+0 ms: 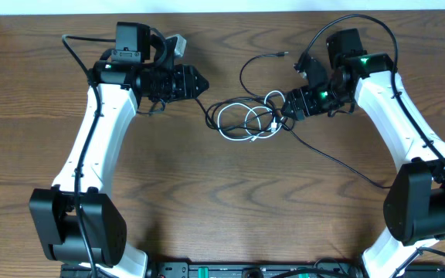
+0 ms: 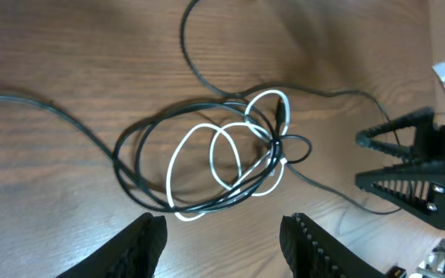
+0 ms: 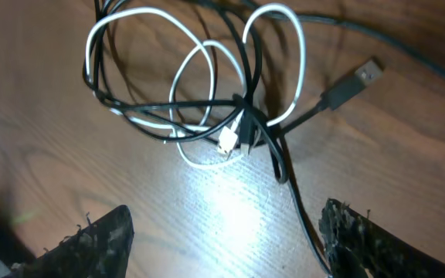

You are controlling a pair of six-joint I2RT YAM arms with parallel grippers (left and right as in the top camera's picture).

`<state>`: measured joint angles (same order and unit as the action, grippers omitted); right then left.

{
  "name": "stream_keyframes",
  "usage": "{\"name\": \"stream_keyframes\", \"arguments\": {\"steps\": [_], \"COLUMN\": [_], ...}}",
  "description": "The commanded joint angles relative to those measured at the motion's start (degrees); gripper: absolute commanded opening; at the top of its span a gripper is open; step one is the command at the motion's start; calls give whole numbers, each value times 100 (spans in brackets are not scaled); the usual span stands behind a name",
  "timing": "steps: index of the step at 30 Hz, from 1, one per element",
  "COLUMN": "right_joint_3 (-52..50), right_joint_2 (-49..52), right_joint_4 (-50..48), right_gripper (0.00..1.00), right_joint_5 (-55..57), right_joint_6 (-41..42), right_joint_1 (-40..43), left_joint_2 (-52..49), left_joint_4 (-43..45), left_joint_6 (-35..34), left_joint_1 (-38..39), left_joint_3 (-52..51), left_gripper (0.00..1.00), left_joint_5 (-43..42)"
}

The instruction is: Untangle cables

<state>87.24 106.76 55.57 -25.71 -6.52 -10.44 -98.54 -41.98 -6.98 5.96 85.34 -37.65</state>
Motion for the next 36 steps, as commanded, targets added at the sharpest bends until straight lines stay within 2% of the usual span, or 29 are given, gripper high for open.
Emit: {"name": "stream_keyframes", "arguments": {"steps": [1,6,10,17,20,24,26,29,36], "right_joint_3": [-4,-4,-4,-4,-4,-4,-4,-4,-4], "right_joint_2": [11,315,669,1185,1349,1432,1432,1432,1429], "right_joint_4": [-129,-262,-170,-299,-352,-404,-437,-459,-466], "right_gripper": [75,64,61,59,48,22,14,11,9], "right_joint_5": [157,262,-87,-358,-396,-566,-623,-638,-643], "right_joint_6": [-13,-181,-855,-1178,-1176,-1176,-1174,-1174,-1128], "right_joint_1": [-7,-7,-17,-22,-22,-26,-28,-26,-26], "left_joint_2": [11,-105,-284,-820,-1075,-1429,-1593,-1759,-1923], "left_joint_4": [138,352,350,446,549,737,833,903,925], "left_joint_6": [140,133,144,315,315,313,313,315,481], "left_joint_1": [188,581,802,1040,1193,1438,1541,1635,1703], "left_joint_3": [0,0,0,0,0,0,0,0,0], "left_gripper": [53,53,53,53,53,53,53,53,53], "left_joint_5": [-136,114,125,118,120,122,122,125,372]}}
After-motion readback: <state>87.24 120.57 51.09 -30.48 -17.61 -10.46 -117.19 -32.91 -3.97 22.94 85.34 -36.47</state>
